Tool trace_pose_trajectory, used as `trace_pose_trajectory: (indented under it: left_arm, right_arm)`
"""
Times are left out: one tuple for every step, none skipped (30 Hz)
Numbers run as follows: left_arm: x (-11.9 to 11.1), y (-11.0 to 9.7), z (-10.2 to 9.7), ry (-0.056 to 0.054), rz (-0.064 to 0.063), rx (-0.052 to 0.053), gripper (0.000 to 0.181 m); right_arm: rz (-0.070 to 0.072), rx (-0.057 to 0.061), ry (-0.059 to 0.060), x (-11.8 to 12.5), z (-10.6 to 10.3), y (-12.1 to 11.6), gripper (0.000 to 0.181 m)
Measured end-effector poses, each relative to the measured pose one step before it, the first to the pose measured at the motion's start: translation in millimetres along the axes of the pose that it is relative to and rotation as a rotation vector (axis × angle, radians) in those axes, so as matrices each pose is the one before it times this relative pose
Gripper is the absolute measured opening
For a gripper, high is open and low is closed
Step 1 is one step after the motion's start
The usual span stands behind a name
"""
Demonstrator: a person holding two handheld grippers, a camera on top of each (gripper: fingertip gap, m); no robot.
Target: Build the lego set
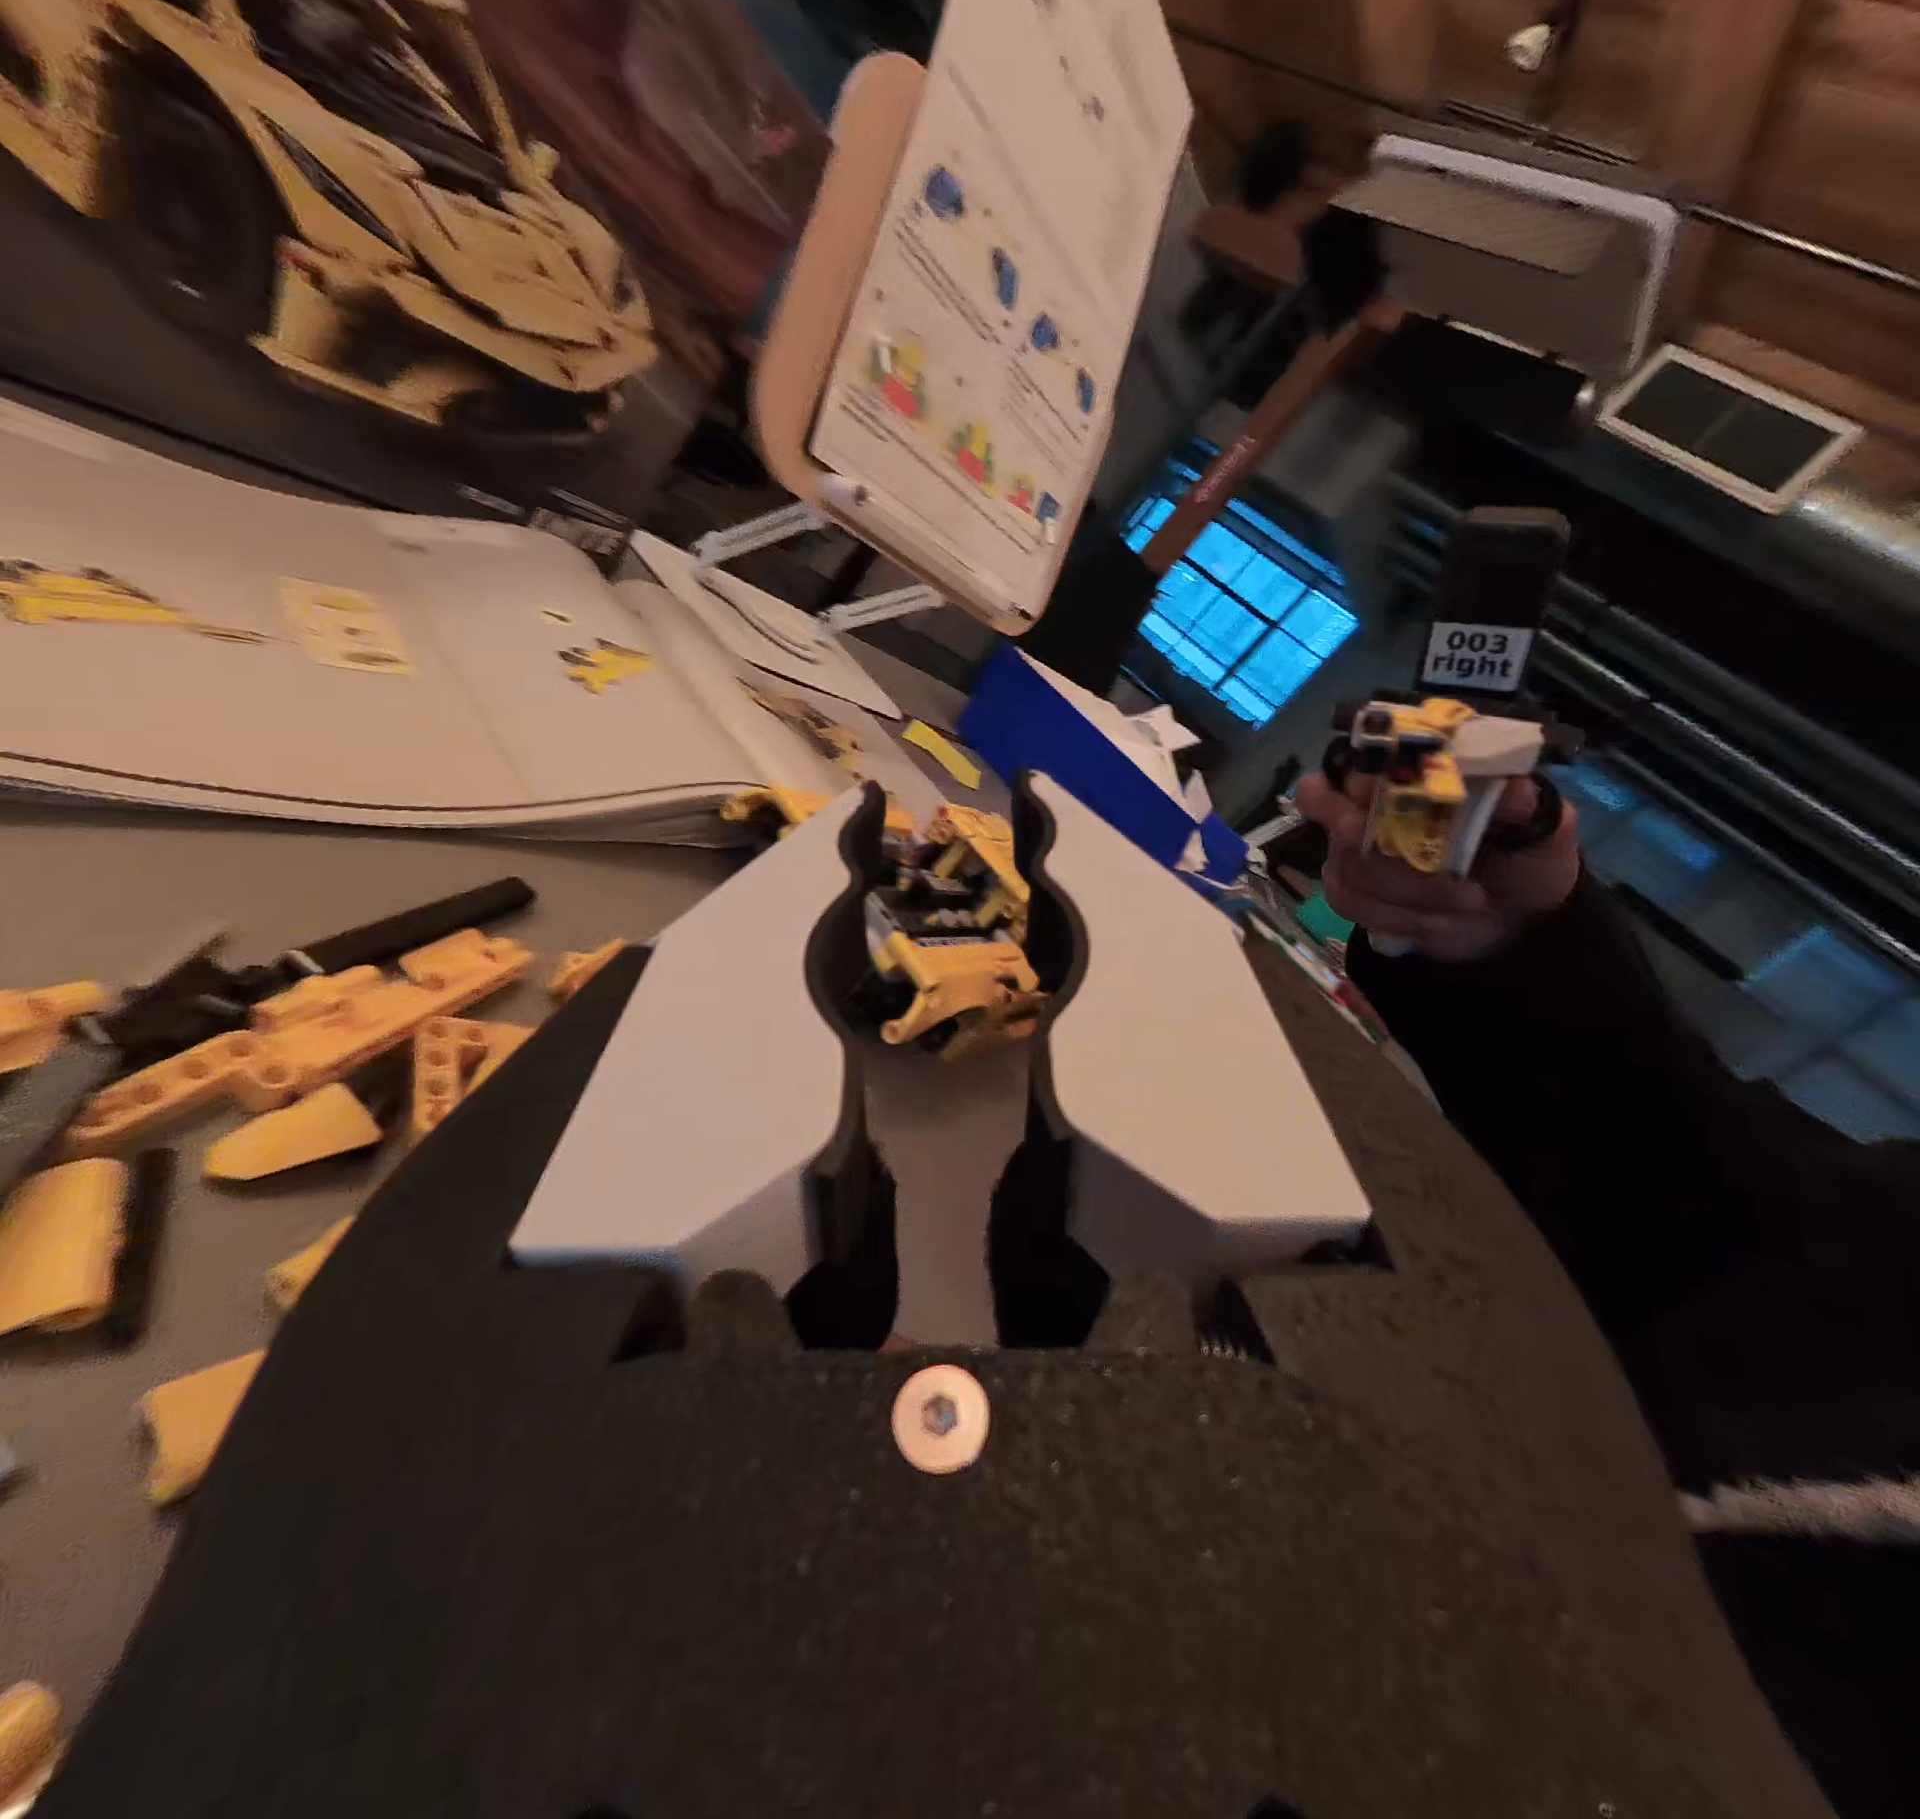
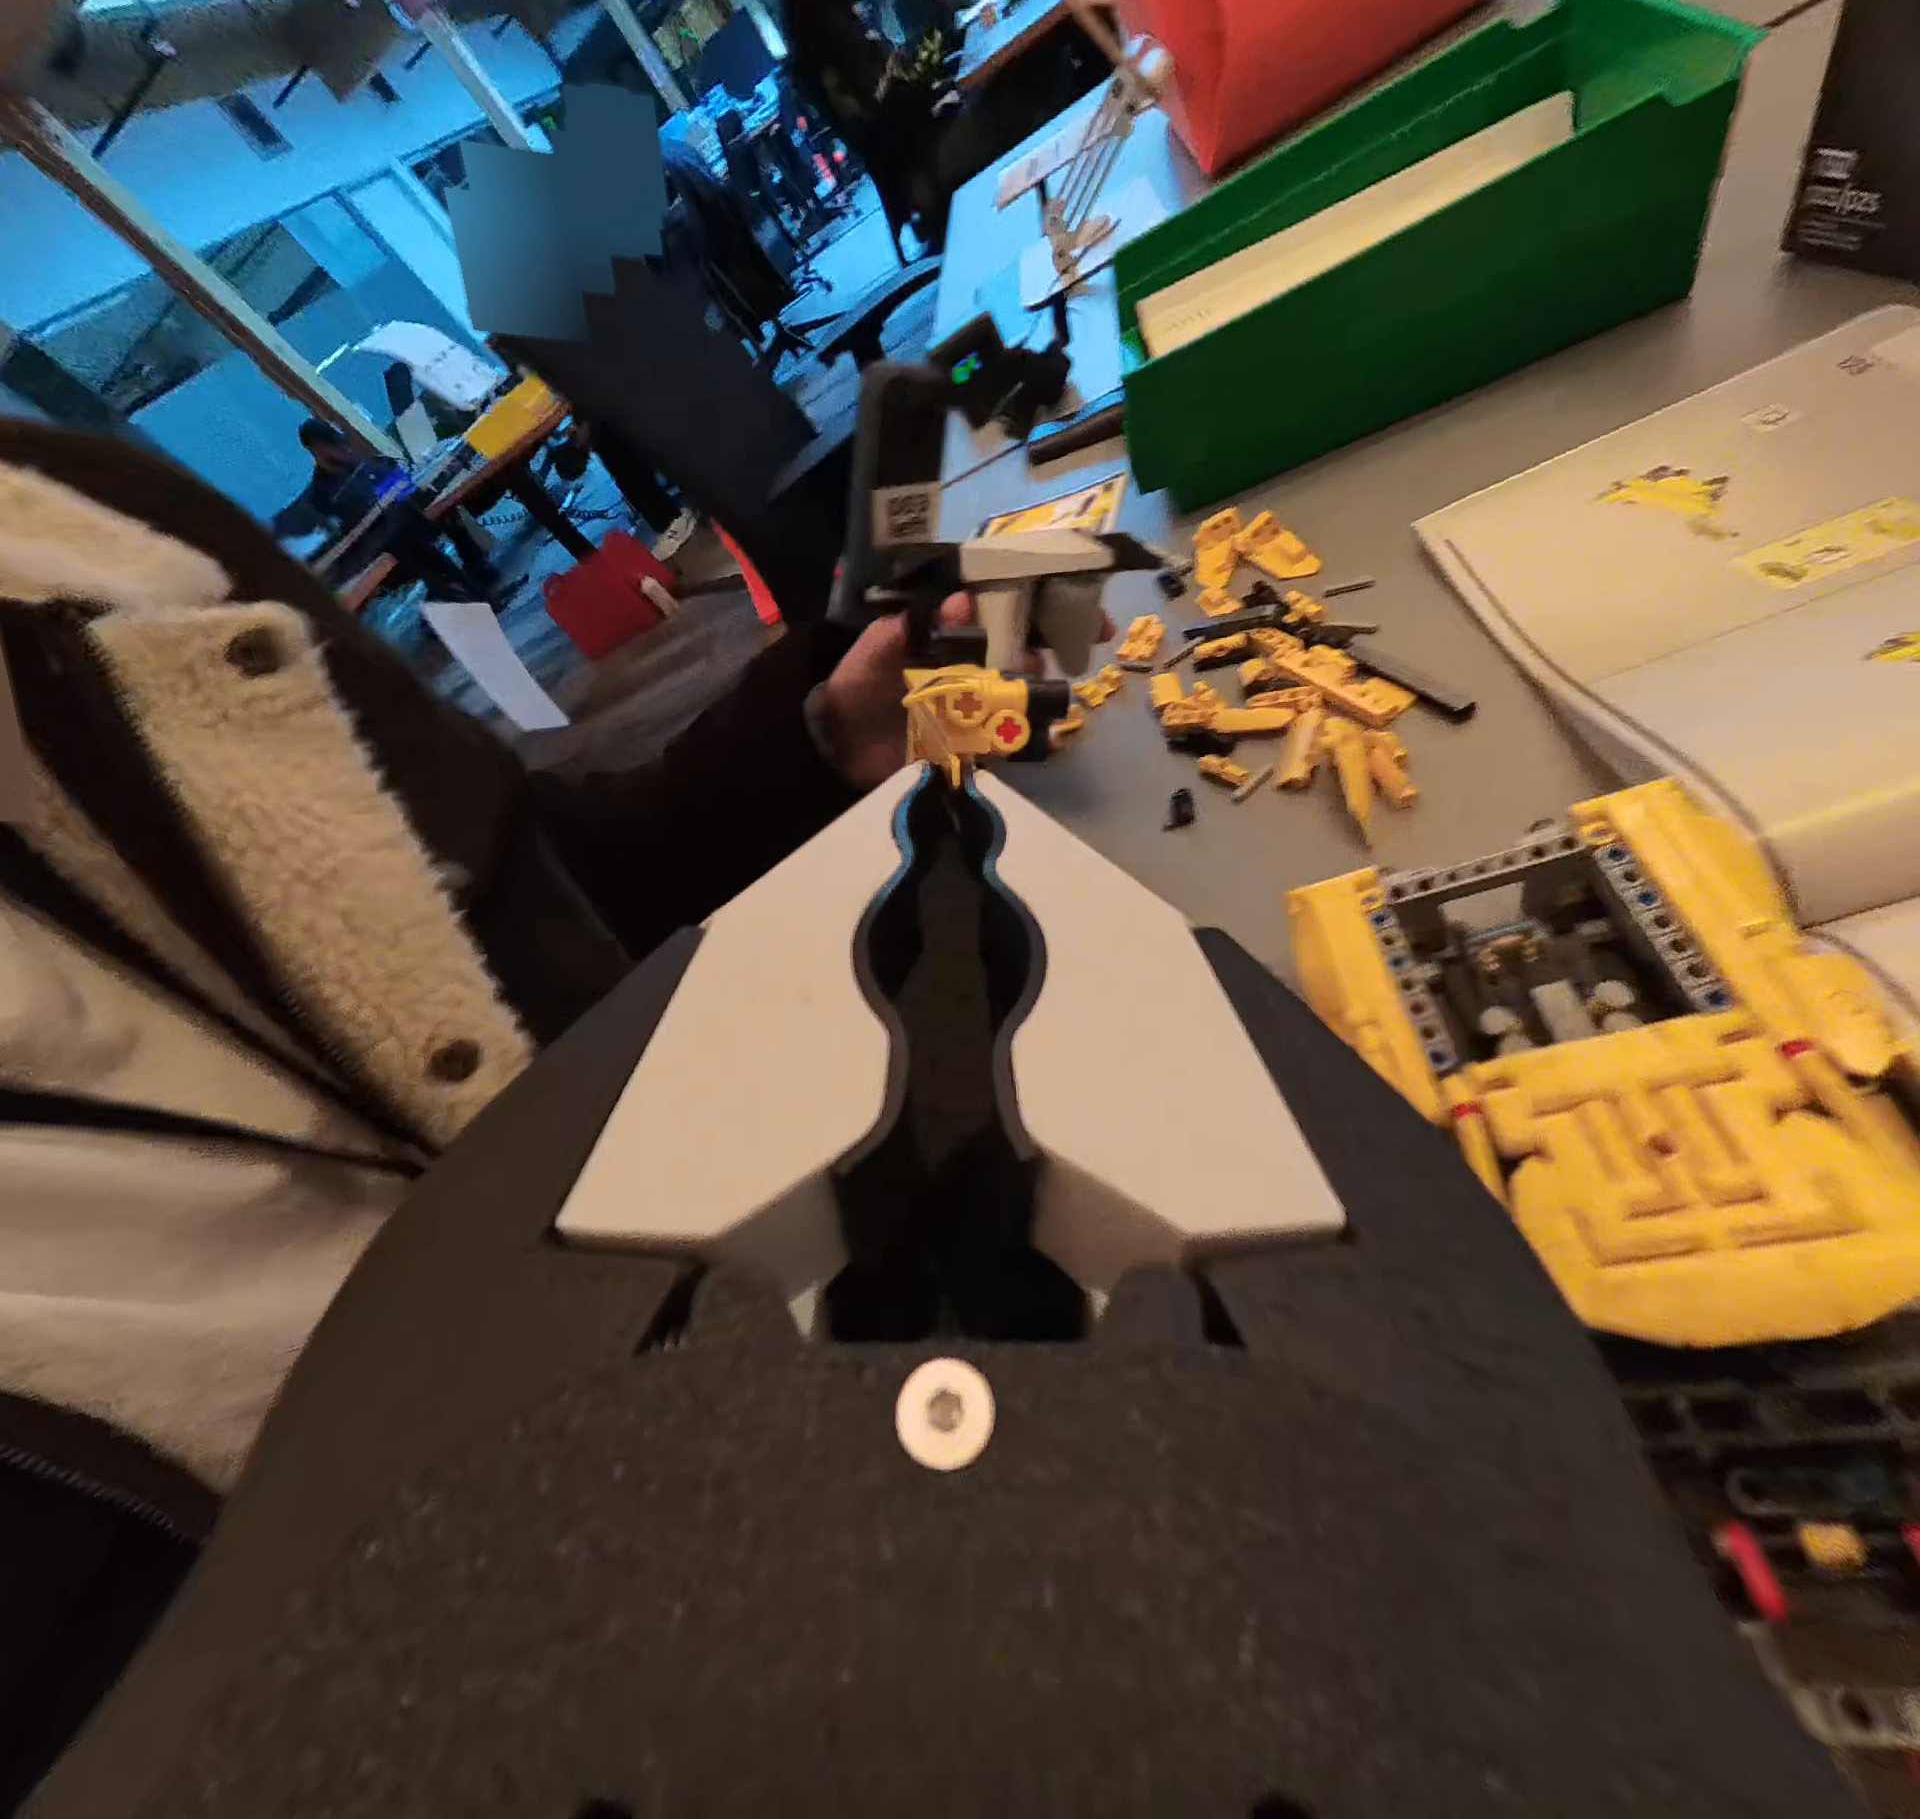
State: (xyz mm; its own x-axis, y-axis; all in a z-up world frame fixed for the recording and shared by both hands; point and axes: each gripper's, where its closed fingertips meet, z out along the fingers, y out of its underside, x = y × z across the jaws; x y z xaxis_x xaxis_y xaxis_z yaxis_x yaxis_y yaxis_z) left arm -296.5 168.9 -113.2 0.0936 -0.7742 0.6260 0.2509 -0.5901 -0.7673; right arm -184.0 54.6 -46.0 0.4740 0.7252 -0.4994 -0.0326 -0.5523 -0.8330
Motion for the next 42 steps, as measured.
trace_pose_trajectory:
  left_arm:
    - [-2.35,-0.64,-0.01,-0.0092,0.0157,-0.0077,0.024]
    - [-0.48,4.35,1.26,0.0038,0.0218,-0.0349,0.023]
    - [-1.35,6.3,1.43,-0.0071,0.0208,-0.0417,0.023]
    - [-0.67,4.02,1.25,-0.0116,0.0186,-0.0236,0.023]
    - [2.43,0.71,0.97,0.0018,0.0229,-0.001,0.023]
    - [2.55,0.3,1.1,-0.0019,0.0298,-0.0004,0.023]
    - [2.34,2.15,1.73,-0.0062,0.0422,-0.0123,0.023]
    - [2.78,3.1,2.07,-0.0046,0.047,-0.0198,0.023]
    - [3.77,2.69,2.0,0.0023,0.0434,-0.0164,0.023]
    - [4.3,2.1,1.67,0.0091,0.0335,-0.0091,0.023]
    - [4.61,1.79,1.68,0.0164,0.0197,-0.0061,0.023]
    - [4.21,2.09,1.61,0.0199,0.0083,-0.0096,0.023]
    - [2.93,2.43,1.56,0.0151,0.0028,-0.0142,0.023]
    - [0.7,2.08,1.09,0.0019,0.0048,-0.0132,0.023]
    - [-0.47,1.58,0.56,-0.0056,0.0083,-0.0078,0.023]
    - [-0.32,0.86,0.27,-0.0047,0.0062,-0.0036,0.023]
    - [0.06,0.13,-0.14,-0.001,0.0024,0.0,0.023]
    - [0.16,-0.82,-0.38,0.0002,-0.0007,0.0048,0.023]
    - [-0.57,-0.88,-0.64,-0.0004,-0.0054,0.0067,0.023]
    - [-1.14,-0.55,-0.6,-0.002,-0.0112,0.0046,0.023]
    - [-1.53,-0.44,-0.74,-0.0026,-0.014,0.0031,0.023]
    - [-1.35,-0.92,-0.77,-0.0007,-0.014,0.0053,0.023]
    - [-0.62,-1.45,-0.81,0.0024,-0.0137,0.0083,0.023]
    - [-0.5,-1.22,-0.78,0.0034,-0.0124,0.0089,0.023]
    - [-1.1,-0.48,-0.16,-0.0005,-0.011,0.0034,0.023]
    - [-1.32,0.32,0.2,-0.0018,-0.0073,-0.0026,0.023]
    - [-0.96,0.75,0.62,-0.001,-0.0047,-0.0045,0.023]
    - [-0.68,1.13,1.07,0.0015,-0.0047,-0.0067,0.023]
    - [0.05,1.24,1.22,0.0053,-0.0045,-0.0086,0.023]
    - [-0.35,1.2,1.39,0.0022,-0.003,-0.0087,0.023]
    - [-1.27,1.1,1.2,-0.0043,0.0,-0.0082,0.023]
    - [-2.03,1.44,0.95,-0.008,0.0003,-0.0092,0.023]
    - [-1.33,1.22,0.81,-0.0036,-0.0018,-0.0086,0.023]
    - [-0.57,0.2,0.38,0.0007,-0.0036,-0.0033,0.023]
    - [-0.71,-0.46,0.04,-0.0007,-0.003,0.0021,0.023]
    - [-0.99,-0.58,-0.28,-0.0028,-0.0026,0.0033,0.023]
    - [-0.89,-0.49,-0.3,-0.0013,-0.0043,0.0026,0.023]
    - [-0.74,-0.37,-0.13,0.0003,-0.0061,0.0018,0.023]
    - [-0.53,-0.18,0.02,0.0019,-0.0062,0.001,0.023]
    - [-0.33,0.09,0.23,0.0025,-0.0051,-0.0014,0.023]
    - [-0.2,0.2,0.22,0.0013,-0.0028,-0.0021,0.023]
    - [-0.05,0.14,0.07,0.0004,-0.0002,-0.0007,0.023]
  right_arm:
    - [0.0326,0.0177,0.0062,15.12,7.58,-4.73,0.001]
    - [0.0476,0.0367,-0.0115,13.06,8.49,-4.28,0.001]
    - [0.0423,0.0511,-0.0258,10.91,8.72,-3.09,0.001]
    - [0.0389,0.0451,-0.0328,9.92,8.25,-0.26,0.001]
    - [0.042,0.0303,-0.0286,10.07,6.95,2.76,0.002]
    - [0.0396,0.0257,-0.0195,10.1,4.96,3.09,0.001]
    - [0.0332,0.0262,-0.0177,8.53,2.71,2.39,0.001]
    - [0.0422,0.0161,-0.0128,6.44,0.53,2.16,0.001]
    - [0.0432,0.002,-0.0079,3.35,-0.85,2.12,0.001]
    - [0.0057,-0.0015,-0.0063,0.51,-1.29,1.23,0.001]
    - [-0.0194,-0.0072,0.0108,1.82,-1.4,1.26,0.001]
    - [-0.016,-0.0071,0.0221,3.73,-1.13,1.18,0.001]
    - [0.0028,0.0016,0.0006,0.91,-0.48,0.1,0.001]
    - [0.0158,0.0084,-0.0243,-3.44,-0.2,-0.8,0.001]
    - [0.0076,0.0064,-0.019,-4.16,-0.21,-0.39,0.001]
    - [-0.012,-0.0001,0.0006,-2.69,-0.22,0.31,0.001]
    - [-0.0248,-0.0053,0.0113,-2.67,-0.52,0.53,0.001]
    - [-0.0303,-0.0099,0.0102,-4.23,-0.79,0.5,0.001]
    - [-0.0398,-0.0142,0.0073,-5.97,-1.01,0.72,0.001]
    - [-0.046,-0.018,0.0089,-6.82,-1.8,1.97,0.001]
    - [-0.0429,-0.0307,0.0199,-6.03,-2.75,5.47,0.001]
    - [-0.0444,-0.0516,0.0348,-4.07,-3.47,10.79,0.001]
    - [-0.0451,-0.0669,0.0496,-1.43,-3.71,15.84,0.001]
    - [-0.0447,-0.0663,0.0501,-0.42,-3.43,18.94,0.001]
    - [-0.0318,-0.0593,0.0331,-1.67,-2.43,20.46,0.001]
    - [-0.0189,-0.0406,0.0128,-3.49,-1.52,18.9,0.001]
    - [-0.0022,-0.0196,0.0099,-2.42,-1.13,15.04,0.001]
    - [0.0167,-0.012,0.0196,0.95,-1.2,11.35,0.001]
    - [0.02,-0.0106,0.0273,3.67,-1.08,8.59,0.001]
    - [0.0095,-0.0145,0.0232,4.16,-0.4,6.62,0.001]
    - [0.0057,-0.0227,0.0164,3.65,0.52,5.65,0.001]
    - [0.0113,-0.0307,0.0078,3.34,1.46,5.68,0.001]
    - [0.0202,-0.037,-0.0104,1.62,2.37,6.32,0.001]
    - [0.0323,-0.0252,-0.0233,-0.03,2.41,4.58,0.002]
    - [0.0501,-0.0095,-0.0445,-3.17,1.63,2.24,0.002]
    - [0.0402,-0.0251,-0.0427,-2.55,0.66,4.2,0.002]
    - [0.0296,-0.0105,-0.0209,0.6,-0.22,2.29,0.002]
    - [0.0255,0.0019,0.0003,3.29,-1.18,0.72,0.003]
    - [0.0204,0.0022,0.0101,4.01,-1.6,0.39,0.004]
    - [0.0066,0.0071,0.0084,2.71,-1.58,0.07,0.004]
    - [-0.0005,0.0022,0.0109,2.49,-1.09,0.58,0.005]
    - [-0.0065,-0.0059,0.017,3.33,-0.4,1.62,0.006]
